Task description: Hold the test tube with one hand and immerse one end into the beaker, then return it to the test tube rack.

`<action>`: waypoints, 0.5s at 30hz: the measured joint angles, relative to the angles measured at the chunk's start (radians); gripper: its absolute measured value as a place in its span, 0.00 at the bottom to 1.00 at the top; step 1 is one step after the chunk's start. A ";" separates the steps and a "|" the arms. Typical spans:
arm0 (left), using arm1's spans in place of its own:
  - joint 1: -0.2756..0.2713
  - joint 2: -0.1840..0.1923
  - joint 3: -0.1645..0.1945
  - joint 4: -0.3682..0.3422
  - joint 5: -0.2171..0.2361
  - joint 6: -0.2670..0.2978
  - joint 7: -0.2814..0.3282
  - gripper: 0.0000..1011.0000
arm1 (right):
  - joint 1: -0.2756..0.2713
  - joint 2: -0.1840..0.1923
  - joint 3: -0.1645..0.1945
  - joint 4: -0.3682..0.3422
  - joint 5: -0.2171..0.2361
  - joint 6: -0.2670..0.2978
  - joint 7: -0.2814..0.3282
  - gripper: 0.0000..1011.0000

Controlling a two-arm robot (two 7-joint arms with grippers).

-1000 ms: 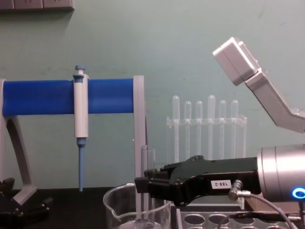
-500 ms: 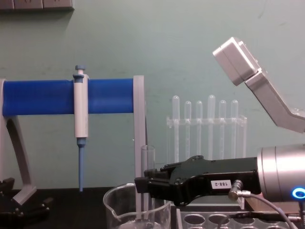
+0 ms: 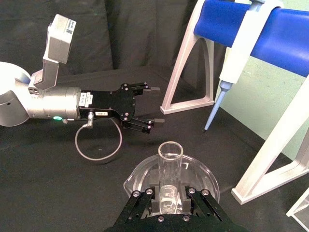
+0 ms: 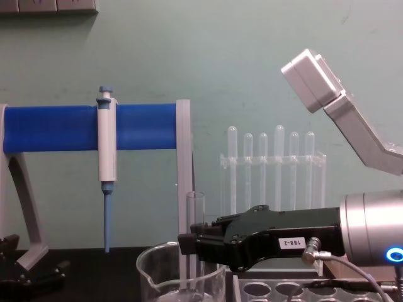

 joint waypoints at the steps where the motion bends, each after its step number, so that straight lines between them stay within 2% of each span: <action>1: 0.000 0.000 0.000 0.000 0.000 0.000 0.000 0.99 | 0.000 0.000 0.000 0.000 0.000 0.000 0.000 0.23; 15: 0.000 0.000 0.000 0.000 0.000 0.000 0.000 0.99 | 0.000 0.000 0.000 0.000 0.000 0.000 0.000 0.23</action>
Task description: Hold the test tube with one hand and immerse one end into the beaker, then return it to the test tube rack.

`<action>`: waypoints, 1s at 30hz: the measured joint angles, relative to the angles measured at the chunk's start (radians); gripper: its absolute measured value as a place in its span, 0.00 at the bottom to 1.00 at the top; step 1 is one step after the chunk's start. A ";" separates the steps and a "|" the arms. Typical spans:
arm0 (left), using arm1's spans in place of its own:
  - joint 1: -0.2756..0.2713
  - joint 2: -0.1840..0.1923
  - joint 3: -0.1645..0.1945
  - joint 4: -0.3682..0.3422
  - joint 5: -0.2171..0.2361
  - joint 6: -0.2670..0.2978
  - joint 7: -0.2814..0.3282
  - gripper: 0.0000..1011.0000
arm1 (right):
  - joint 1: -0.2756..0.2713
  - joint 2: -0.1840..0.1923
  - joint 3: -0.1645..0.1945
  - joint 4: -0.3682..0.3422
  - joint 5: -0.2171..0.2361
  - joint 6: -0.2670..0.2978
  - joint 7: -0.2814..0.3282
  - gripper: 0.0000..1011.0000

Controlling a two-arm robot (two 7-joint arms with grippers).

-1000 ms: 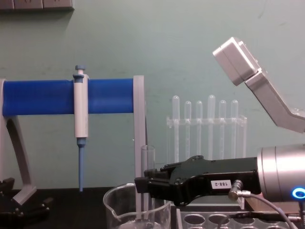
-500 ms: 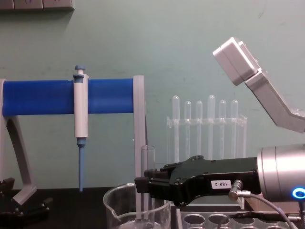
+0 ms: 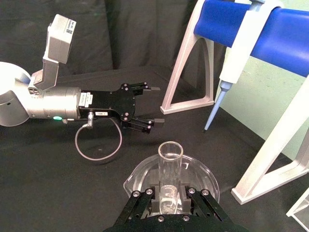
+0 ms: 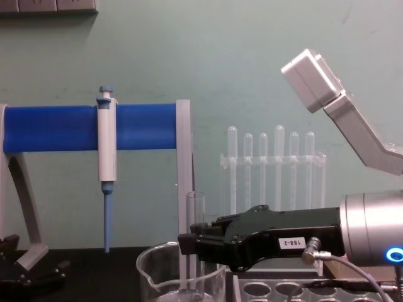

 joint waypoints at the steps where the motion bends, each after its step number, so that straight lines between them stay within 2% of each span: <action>1: 0.000 0.000 0.000 0.000 0.000 0.000 0.000 0.99 | 0.000 0.000 0.000 0.000 0.000 0.000 0.000 0.23; 30: 0.000 0.000 0.000 0.000 0.000 0.000 0.000 0.99 | 0.000 0.000 0.000 0.000 0.000 0.000 0.000 0.23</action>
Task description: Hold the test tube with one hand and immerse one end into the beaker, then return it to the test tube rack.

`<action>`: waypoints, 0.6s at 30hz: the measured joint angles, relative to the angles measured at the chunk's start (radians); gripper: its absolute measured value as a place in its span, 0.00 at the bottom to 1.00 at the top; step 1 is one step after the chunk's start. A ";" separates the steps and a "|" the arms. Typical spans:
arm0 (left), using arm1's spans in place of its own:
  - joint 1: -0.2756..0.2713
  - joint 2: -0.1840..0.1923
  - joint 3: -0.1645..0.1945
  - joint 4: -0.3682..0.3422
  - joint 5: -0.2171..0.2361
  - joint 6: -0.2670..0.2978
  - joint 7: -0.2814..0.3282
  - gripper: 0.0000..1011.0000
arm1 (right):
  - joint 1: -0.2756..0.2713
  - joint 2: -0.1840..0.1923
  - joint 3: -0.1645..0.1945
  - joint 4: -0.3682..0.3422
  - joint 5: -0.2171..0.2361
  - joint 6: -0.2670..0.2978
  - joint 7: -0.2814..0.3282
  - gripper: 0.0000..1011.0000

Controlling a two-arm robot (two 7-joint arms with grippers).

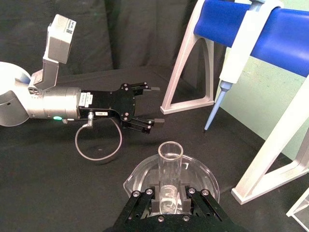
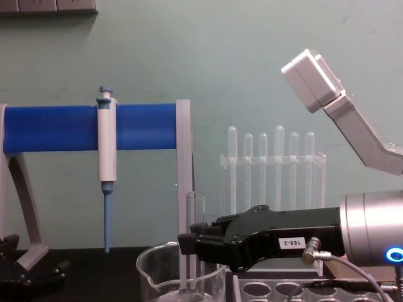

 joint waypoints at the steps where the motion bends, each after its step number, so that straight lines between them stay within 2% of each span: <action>1: 0.000 0.000 0.000 0.000 0.000 0.000 0.000 0.99 | 0.000 0.000 0.000 0.000 0.000 0.000 0.000 0.23; 18: 0.000 0.000 0.000 0.000 0.000 0.000 0.000 0.99 | 0.000 0.000 0.000 0.000 0.000 0.000 0.000 0.23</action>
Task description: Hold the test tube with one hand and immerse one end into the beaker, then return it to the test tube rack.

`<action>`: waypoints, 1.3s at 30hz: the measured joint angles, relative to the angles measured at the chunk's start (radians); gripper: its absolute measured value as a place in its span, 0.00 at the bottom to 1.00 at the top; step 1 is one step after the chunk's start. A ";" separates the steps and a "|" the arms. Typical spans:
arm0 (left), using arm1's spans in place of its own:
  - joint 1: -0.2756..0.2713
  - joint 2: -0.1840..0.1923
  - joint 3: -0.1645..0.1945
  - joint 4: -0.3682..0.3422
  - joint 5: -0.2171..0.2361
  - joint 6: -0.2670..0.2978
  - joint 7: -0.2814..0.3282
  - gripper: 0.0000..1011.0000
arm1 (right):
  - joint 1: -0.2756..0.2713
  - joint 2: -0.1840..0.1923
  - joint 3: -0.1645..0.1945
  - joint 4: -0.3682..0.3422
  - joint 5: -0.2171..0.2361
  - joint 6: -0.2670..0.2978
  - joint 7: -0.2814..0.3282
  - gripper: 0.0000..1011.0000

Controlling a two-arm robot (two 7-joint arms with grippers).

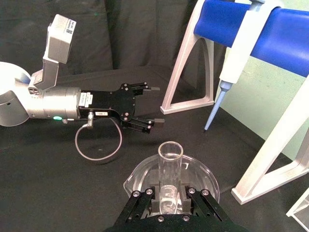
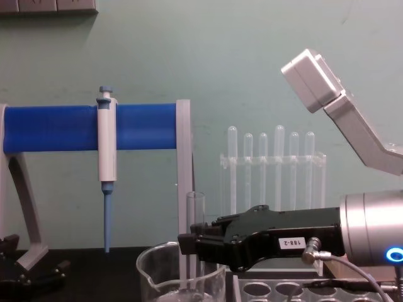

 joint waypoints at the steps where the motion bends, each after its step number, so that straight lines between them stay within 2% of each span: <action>1: 0.000 0.000 0.000 0.000 0.000 0.000 0.000 0.99 | 0.000 0.000 0.000 0.000 0.000 0.000 0.000 0.23; 39: 0.000 0.000 0.000 0.000 0.000 0.000 0.000 0.99 | 0.000 0.000 0.000 0.000 0.000 0.000 0.000 0.23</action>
